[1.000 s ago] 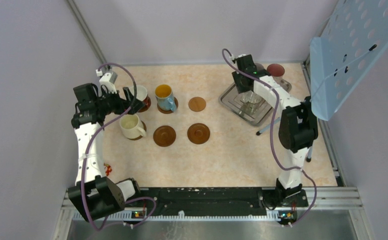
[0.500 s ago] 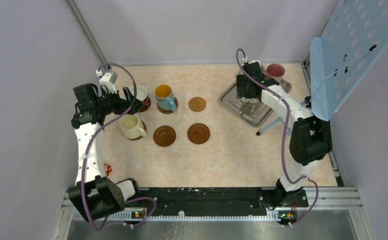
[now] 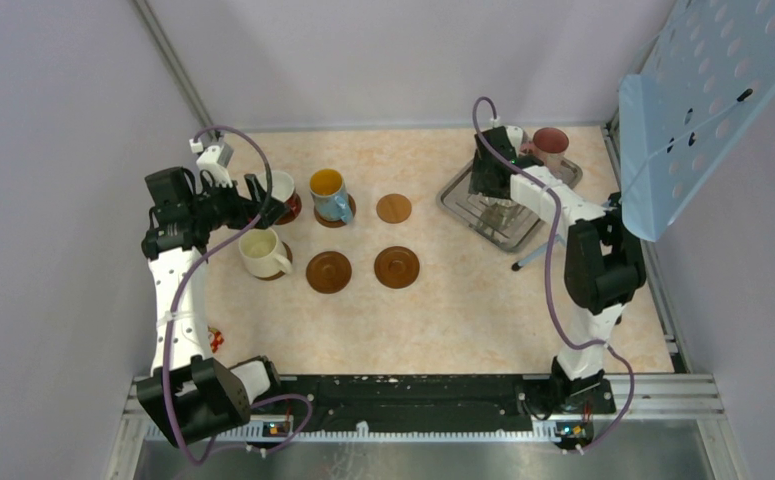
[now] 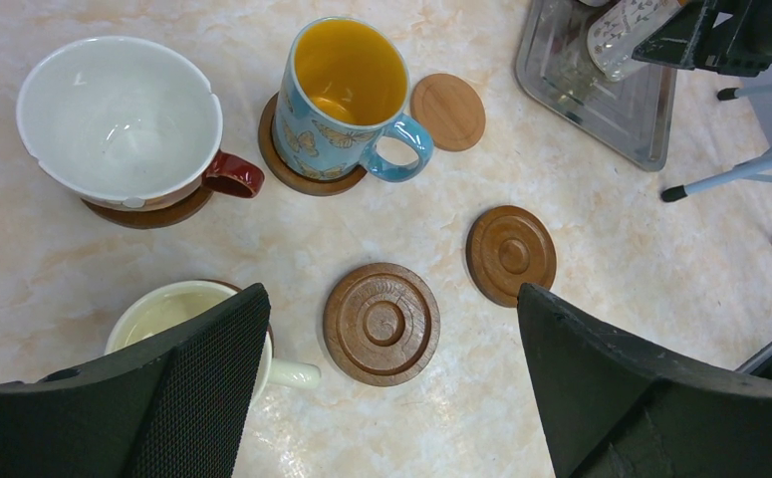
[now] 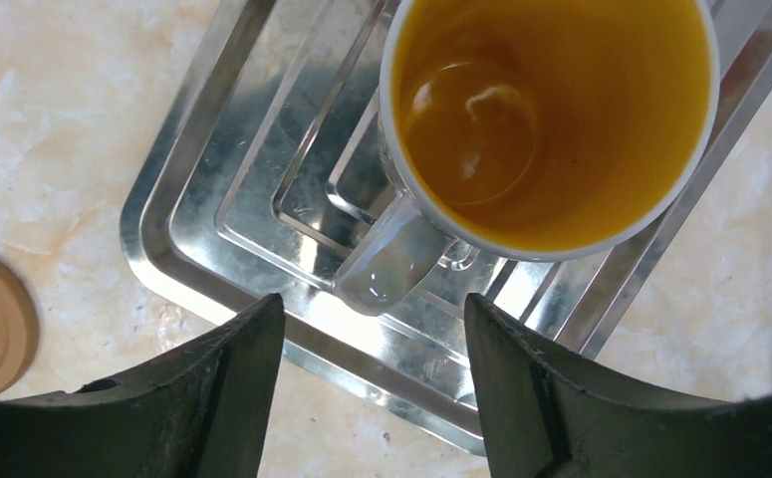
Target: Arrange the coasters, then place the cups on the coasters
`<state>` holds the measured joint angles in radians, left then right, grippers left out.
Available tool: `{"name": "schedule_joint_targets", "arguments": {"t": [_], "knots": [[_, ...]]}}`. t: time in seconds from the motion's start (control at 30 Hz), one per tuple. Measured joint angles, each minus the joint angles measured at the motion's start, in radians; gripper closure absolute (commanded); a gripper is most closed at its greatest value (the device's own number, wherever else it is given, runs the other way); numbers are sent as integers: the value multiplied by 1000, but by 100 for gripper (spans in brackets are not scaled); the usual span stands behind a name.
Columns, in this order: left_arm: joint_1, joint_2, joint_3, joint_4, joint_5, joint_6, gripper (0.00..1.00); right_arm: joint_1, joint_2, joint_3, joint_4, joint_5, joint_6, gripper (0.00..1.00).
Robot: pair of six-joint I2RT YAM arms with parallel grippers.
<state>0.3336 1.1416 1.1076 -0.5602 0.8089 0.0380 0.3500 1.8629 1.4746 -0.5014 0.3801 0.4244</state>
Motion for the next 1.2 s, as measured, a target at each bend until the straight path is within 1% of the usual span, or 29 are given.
{"name": "schedule_joint_targets", "arguments": {"t": [0.1,0.4,0.67,0.9,1.07,1.13,1.2], "knots": [[0,0,0,0,-8,-2,1,0,5,-1,2,13,3,41],[0,0,0,0,-14,-6,1,-55,3,-48,45,27,-17,44],[1,0,0,0,-14,-10,1,-121,-45,-121,66,13,-102,50],[1,0,0,0,-14,-10,1,-146,-51,-126,123,-66,-199,53],[2,0,0,0,-14,-10,1,-188,-27,-126,150,-148,-248,54],[2,0,0,0,-14,-10,1,-204,-23,-126,155,-175,-260,55],[2,0,0,0,-14,-10,1,-213,-23,-126,163,-190,-276,59]]}}
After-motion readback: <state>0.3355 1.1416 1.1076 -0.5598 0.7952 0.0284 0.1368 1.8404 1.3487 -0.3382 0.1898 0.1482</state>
